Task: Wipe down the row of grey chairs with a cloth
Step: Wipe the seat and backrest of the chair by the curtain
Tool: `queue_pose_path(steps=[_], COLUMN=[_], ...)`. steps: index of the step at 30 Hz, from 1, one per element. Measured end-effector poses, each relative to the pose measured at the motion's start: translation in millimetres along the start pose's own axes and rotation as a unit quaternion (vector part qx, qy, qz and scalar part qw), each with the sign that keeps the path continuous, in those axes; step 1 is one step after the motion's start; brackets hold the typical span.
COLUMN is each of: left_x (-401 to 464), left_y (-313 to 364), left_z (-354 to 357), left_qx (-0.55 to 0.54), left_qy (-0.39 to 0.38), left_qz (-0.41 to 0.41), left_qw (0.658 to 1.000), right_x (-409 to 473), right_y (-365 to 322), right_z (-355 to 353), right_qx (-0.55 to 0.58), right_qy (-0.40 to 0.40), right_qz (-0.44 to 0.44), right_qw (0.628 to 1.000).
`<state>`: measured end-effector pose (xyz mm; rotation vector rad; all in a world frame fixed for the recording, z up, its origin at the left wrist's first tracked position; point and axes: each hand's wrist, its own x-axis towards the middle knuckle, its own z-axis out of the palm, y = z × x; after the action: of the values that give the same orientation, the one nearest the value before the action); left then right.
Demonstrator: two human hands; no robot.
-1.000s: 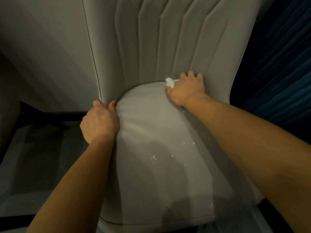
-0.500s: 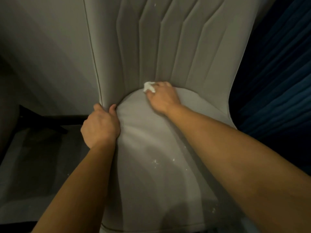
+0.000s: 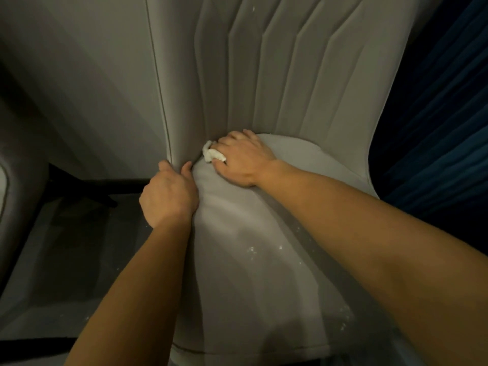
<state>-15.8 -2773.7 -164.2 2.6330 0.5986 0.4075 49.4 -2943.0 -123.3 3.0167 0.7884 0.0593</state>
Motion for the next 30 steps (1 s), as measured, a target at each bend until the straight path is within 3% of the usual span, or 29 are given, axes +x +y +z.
queue_pose_path(steps=[5, 13, 17, 22, 27, 30], left_x=[-2, 1, -2, -1, -13, -39], left_y=[1, 0, 1, -3, -17, -30], left_z=[-2, 4, 0, -11, -31, -46], left_qx=[0.007, 0.023, 0.019, 0.002, 0.019, -0.011], left_qy=[0.012, 0.029, 0.014, -0.074, -0.245, -0.258], left_qz=[0.017, 0.033, 0.032, 0.035, 0.009, 0.022], left_qw=[1.0, 0.999, 0.999, 0.997, 0.969, 0.966], right_x=[-17, -140, -217, -222, -163, -123], right_y=[-10, -49, -88, -107, -94, -70], right_z=[2, -15, -16, -11, 6, 9], right_qx=[0.069, 0.076, 0.104, 0.047, 0.122, 0.125], right_qy=[-0.019, -0.066, -0.067, -0.087, -0.094, -0.091], right_qz=[0.075, 0.005, 0.037, 0.096, 0.176, 0.203], right_qw=[0.995, 0.995, 0.992, 0.99, 0.972, 0.967])
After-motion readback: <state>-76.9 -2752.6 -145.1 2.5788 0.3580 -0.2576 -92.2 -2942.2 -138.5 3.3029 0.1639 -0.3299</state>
